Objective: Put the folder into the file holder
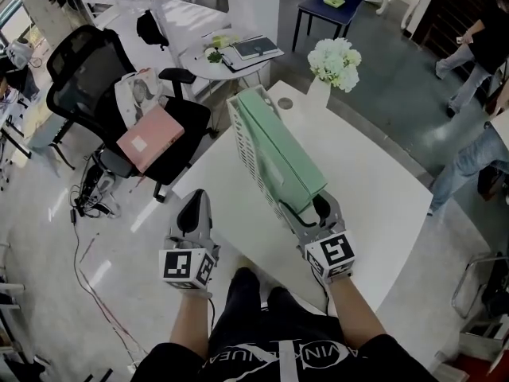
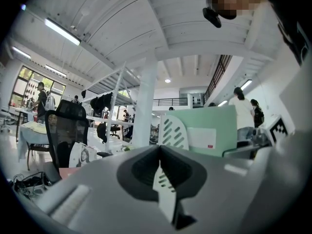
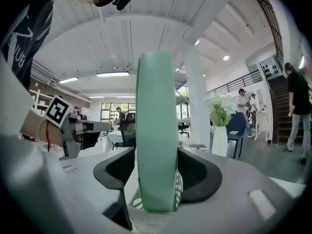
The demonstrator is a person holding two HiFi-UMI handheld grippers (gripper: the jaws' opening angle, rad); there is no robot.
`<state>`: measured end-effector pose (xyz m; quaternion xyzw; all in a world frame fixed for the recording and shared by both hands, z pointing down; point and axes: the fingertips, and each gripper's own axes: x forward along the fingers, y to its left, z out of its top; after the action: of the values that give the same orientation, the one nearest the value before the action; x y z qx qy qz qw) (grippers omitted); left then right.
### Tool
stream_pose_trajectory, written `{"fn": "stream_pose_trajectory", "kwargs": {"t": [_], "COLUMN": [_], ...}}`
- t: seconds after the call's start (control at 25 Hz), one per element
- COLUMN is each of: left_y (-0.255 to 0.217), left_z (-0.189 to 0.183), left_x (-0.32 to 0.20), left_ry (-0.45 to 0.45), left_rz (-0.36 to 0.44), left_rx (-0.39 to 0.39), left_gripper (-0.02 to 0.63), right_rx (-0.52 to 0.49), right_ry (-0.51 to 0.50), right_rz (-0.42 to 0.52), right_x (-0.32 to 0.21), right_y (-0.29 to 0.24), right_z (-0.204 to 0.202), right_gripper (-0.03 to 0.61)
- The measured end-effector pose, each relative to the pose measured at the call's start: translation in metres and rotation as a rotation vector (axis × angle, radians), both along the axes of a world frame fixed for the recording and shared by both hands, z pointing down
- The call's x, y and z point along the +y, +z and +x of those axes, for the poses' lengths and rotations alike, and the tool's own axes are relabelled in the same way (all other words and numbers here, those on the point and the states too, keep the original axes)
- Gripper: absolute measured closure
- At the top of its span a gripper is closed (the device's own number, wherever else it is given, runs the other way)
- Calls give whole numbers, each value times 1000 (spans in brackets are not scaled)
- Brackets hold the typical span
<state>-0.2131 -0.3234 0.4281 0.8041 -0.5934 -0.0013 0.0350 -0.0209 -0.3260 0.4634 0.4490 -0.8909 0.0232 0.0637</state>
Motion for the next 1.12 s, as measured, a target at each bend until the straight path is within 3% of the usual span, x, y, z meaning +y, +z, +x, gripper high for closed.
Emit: {"fn": "stream_pose_trajectory", "kwargs": {"t": [0.72,1.12], "left_y": [-23,-33], "left_z": [15,27], "left_x": [37,46], "left_ry": [-22,-16], "left_rz": [47,69], "left_rx": [2,5], "left_gripper": [614,614], "right_rx": [-14,-9], "right_ry": [-6,24], "right_rz": [44,79], "right_x": [37,55], "right_y": [-27,-39], "right_z": [30,58], "right_gripper": [290,485]}}
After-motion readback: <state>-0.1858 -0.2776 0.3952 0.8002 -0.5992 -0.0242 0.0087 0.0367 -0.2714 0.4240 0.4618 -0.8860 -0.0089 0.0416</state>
